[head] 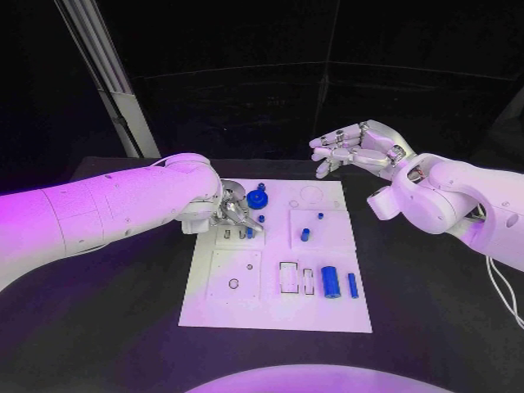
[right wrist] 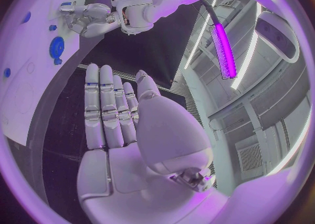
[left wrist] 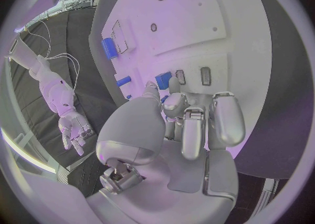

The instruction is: Assemble the parts on the task board

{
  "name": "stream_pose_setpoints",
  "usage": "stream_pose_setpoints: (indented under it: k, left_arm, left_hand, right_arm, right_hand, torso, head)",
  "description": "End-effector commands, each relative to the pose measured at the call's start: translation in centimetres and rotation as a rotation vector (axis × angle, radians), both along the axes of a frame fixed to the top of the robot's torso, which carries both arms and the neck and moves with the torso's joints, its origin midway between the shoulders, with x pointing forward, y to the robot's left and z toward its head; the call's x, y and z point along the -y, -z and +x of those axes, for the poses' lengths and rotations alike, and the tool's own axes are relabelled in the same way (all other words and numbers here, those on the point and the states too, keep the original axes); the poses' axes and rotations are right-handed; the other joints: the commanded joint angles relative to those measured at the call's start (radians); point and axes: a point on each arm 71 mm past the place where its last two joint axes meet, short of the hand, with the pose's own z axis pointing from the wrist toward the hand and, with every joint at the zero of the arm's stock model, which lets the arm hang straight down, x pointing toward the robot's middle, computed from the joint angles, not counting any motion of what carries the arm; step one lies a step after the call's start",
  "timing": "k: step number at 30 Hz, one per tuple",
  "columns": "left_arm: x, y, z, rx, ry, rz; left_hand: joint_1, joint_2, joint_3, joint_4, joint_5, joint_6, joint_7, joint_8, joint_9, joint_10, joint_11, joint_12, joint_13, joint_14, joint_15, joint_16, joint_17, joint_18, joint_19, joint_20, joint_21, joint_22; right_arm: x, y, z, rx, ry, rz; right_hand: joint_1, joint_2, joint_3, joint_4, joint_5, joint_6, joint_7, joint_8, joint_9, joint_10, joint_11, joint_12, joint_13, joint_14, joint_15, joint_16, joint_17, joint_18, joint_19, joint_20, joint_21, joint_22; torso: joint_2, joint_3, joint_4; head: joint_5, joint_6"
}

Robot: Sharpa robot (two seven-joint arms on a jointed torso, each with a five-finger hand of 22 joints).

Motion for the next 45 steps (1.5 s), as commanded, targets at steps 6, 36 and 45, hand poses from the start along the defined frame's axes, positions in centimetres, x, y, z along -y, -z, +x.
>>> stream_pose_setpoints:
  k: [6, 36, 45]
  left_arm:
    - [0.1, 0.1, -0.1, -0.031, 0.014, 0.004]
    - [-1.0, -0.6, -1.6, 0.024, -0.066, -0.113]
    - [-2.0, -0.7, -2.2, 0.080, -0.063, -0.094]
  left_hand:
    - [0.028, 0.002, 0.022, -0.007, -0.001, -0.014, -0.001, 0.012, 0.009, 0.003, -0.001, 0.002, -0.003, 0.108, -0.008, 0.003, 0.263, -0.013, 0.000, -0.003, 0.003, 0.000]
    - [0.048, -0.148, 0.816, -0.166, 0.029, -0.070, -0.001, 0.060, 0.047, 0.006, -0.004, -0.012, -0.022, 0.108, -0.009, 0.003, 0.263, -0.012, -0.004, -0.003, 0.002, 0.011]
    - [0.032, -0.155, 0.845, -0.178, 0.028, -0.071, -0.002, 0.068, 0.052, 0.004, -0.004, -0.016, -0.030, 0.108, -0.010, 0.003, 0.263, -0.012, -0.004, -0.004, 0.001, 0.010]
  right_arm:
    - [0.1, -0.1, 0.1, 0.006, 0.007, -0.001]
    - [0.8, 0.4, 0.7, -0.013, 0.034, -0.032]
    - [1.0, 0.6, 0.9, -0.002, 0.036, -0.069]
  right_hand:
    - [0.008, 0.002, 0.000, -0.008, 0.007, -0.005, 0.002, -0.007, -0.002, 0.003, 0.004, -0.006, -0.001, 0.006, 0.001, -0.009, -0.003, 0.003, 0.007, -0.002, -0.008, -0.002]
    - [-0.001, 0.012, 0.004, -0.010, -0.062, -0.019, 0.009, -0.007, -0.005, -0.006, 0.011, -0.014, 0.000, 0.005, 0.008, -0.027, -0.011, 0.002, 0.008, 0.004, -0.025, -0.012]
    - [-0.016, 0.016, 0.000, -0.002, -0.068, -0.026, 0.012, -0.008, -0.006, -0.013, 0.015, -0.015, 0.000, 0.002, 0.012, -0.032, -0.014, 0.002, 0.008, 0.007, -0.031, -0.016]
  torso:
    - [0.001, 0.0006, -0.0017]
    - [-0.005, -0.0004, 0.0080]
    - [-0.004, -0.0032, 0.0099]
  head:
    - [0.006, -0.001]
    - [0.013, -0.008]
    - [0.018, -0.011]
